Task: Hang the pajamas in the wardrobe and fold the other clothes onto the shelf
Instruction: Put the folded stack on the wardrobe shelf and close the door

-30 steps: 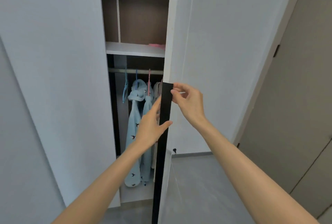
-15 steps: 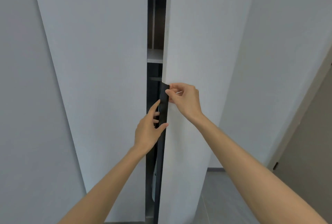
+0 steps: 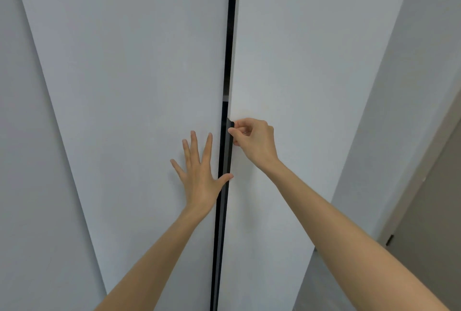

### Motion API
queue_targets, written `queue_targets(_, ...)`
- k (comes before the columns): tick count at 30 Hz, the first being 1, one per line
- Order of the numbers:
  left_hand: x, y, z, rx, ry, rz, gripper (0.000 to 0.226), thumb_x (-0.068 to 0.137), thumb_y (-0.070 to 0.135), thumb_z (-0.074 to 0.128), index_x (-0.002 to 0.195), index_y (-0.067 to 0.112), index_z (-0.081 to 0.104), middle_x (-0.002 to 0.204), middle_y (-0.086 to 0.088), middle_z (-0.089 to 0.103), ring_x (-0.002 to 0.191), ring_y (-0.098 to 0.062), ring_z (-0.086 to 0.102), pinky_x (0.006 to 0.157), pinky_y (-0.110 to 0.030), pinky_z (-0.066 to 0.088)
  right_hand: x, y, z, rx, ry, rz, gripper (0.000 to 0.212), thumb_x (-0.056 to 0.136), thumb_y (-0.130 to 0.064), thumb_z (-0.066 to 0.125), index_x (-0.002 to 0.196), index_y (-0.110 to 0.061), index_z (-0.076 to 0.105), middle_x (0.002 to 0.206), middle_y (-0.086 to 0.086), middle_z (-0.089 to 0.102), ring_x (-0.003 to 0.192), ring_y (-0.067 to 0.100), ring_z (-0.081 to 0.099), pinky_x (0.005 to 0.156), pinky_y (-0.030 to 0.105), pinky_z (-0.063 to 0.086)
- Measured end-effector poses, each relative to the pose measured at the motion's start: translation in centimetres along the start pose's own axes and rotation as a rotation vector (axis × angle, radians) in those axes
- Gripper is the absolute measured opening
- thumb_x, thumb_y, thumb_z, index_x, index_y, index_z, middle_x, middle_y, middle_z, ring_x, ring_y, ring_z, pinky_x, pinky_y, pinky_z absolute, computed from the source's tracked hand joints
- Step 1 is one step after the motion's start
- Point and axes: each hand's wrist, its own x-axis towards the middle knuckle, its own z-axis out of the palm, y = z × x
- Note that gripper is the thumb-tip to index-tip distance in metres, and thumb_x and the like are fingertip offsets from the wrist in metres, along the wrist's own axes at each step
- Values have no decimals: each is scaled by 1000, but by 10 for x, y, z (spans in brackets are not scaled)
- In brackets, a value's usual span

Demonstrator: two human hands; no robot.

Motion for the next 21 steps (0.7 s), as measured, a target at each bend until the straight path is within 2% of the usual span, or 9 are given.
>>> queue_targets(8, 33, -16, 24, 79, -9, 13, 110, 76, 48, 72, 148, 38, -11, 154, 1, -28, 140, -19, -28, 111, -57, -10, 35, 9, 24, -80, 29, 44, 9, 87, -20, 66, 92, -13, 67, 76, -2, 67, 77, 17, 67, 83, 34, 54)
queue_targets(21, 52, -22, 38, 148, 0, 39, 107, 79, 48, 67, 146, 37, -16, 153, -2, -29, 141, -23, -26, 114, -58, -4, 58, 21, 39, -105, 82, 40, 4, 86, -20, 67, 84, -19, 64, 70, -8, 63, 73, 14, 66, 79, 32, 54)
